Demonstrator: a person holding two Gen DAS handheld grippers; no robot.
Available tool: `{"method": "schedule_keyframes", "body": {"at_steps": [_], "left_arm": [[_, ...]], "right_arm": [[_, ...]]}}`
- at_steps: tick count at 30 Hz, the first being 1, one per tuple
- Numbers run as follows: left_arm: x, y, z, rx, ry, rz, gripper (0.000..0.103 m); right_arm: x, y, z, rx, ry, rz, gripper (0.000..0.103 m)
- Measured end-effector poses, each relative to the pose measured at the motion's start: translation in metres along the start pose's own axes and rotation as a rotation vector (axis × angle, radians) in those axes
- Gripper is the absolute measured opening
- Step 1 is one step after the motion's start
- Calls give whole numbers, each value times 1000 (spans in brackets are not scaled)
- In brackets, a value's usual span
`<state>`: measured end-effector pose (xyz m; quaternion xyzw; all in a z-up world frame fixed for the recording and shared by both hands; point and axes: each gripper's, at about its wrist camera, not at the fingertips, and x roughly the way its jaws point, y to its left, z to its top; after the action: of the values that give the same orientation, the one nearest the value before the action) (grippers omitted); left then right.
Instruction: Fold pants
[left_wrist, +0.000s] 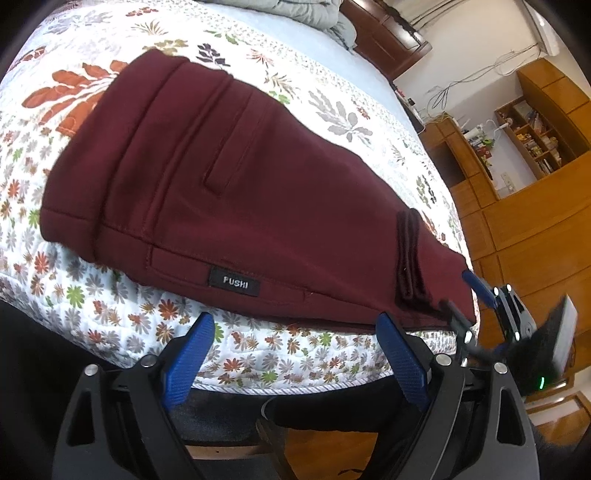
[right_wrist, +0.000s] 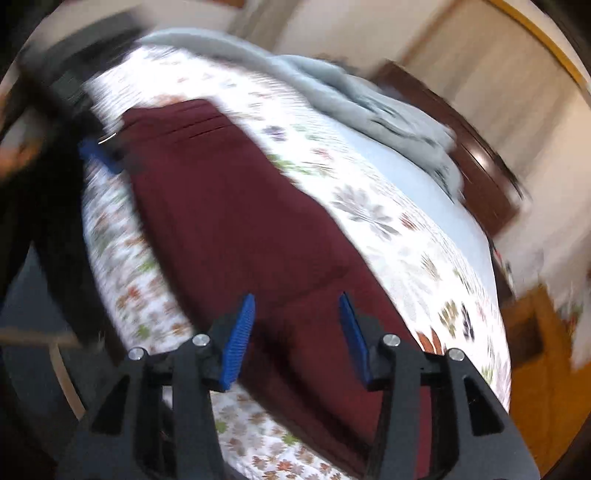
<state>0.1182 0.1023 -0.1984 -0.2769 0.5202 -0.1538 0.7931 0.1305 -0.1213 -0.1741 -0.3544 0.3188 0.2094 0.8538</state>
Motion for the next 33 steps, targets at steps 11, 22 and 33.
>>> {"method": "schedule_keyframes", "body": {"at_steps": [11,22,33], "left_arm": [[-12,34,-36,-370,-114,-137,89],[-26,120,-36,-762,-298,-202,89],[-32,129,-17,-788,-379,-228,93]], "right_arm": [[35,-32,28,151,151,228,52],[131,-52,205,138,353,934,86],[229,50,318,-222,576,1063,87]]}}
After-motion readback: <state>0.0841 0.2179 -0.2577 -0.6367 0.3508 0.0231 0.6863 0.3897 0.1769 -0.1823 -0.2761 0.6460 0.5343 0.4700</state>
